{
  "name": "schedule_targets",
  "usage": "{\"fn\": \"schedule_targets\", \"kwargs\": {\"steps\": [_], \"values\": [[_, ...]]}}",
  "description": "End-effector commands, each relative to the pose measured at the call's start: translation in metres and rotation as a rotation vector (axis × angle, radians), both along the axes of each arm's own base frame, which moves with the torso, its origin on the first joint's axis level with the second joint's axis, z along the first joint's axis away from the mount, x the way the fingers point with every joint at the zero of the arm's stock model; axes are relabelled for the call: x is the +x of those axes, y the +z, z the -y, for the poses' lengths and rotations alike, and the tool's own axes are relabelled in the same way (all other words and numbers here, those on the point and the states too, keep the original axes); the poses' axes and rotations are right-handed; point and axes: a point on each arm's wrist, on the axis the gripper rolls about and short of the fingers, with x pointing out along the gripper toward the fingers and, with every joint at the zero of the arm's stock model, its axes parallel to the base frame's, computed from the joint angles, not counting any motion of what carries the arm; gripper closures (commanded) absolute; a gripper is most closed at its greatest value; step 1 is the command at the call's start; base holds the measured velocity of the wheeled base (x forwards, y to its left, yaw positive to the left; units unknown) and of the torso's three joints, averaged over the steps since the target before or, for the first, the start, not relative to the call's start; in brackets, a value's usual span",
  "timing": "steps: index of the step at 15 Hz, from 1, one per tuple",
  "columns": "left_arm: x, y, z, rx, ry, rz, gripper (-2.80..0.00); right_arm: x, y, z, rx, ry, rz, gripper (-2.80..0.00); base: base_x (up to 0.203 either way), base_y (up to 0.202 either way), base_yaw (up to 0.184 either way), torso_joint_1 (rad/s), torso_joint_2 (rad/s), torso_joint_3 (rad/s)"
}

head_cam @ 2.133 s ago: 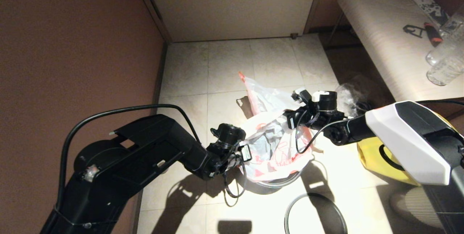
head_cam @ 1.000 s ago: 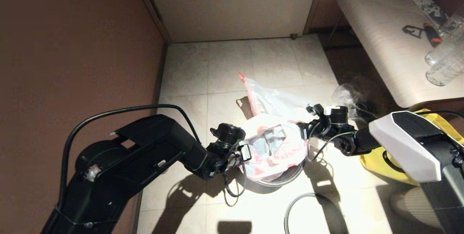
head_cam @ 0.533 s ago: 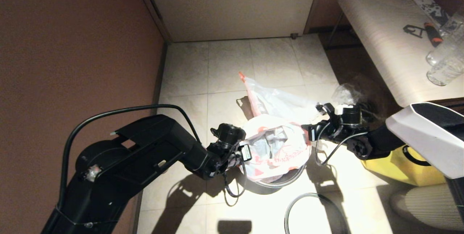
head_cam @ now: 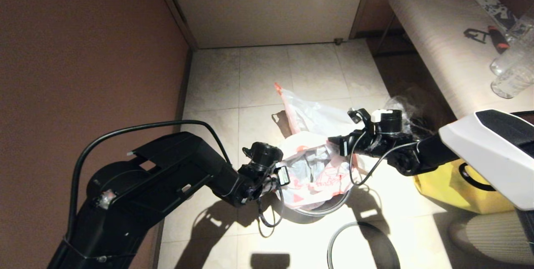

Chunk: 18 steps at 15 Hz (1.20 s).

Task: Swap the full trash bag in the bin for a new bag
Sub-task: Put the new garbage bag on the trash can

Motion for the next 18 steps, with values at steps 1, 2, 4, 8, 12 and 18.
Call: {"fn": "schedule_targets", "kwargs": {"steps": [1,2,4,8,12,18], "values": [[0.0,0.001,0.0,-0.006,0.003,0.002,0.0,0.011,-0.015,-0.016,-0.008,0.03,-0.01,0.0,0.0,0.0,0.0,0.0,0.0,0.0],[0.0,0.001,0.0,-0.007,0.002,0.002,0.0,0.013,-0.02,-0.023,-0.029,0.047,-0.025,0.0,0.0,0.0,0.0,0.0,0.0,0.0],[-0.001,0.004,-0.001,-0.016,-0.001,0.004,0.0,0.016,-0.029,-0.033,-0.055,0.071,-0.046,0.0,0.0,0.0,0.0,0.0,0.0,0.0],[-0.006,0.002,0.003,-0.039,-0.017,0.046,0.0,0.021,-0.049,-0.056,-0.064,0.108,-0.044,0.0,0.0,0.0,0.0,0.0,0.0,0.0],[-0.006,0.001,0.003,-0.037,-0.019,0.046,0.0,0.011,-0.051,-0.068,-0.084,0.14,-0.053,0.0,0.0,0.0,0.0,0.0,0.0,0.0],[-0.006,0.0,0.005,-0.029,-0.027,0.045,0.0,0.018,-0.025,-0.074,-0.072,0.106,0.041,0.0,0.0,0.0,0.0,0.0,0.0,0.0]]}}
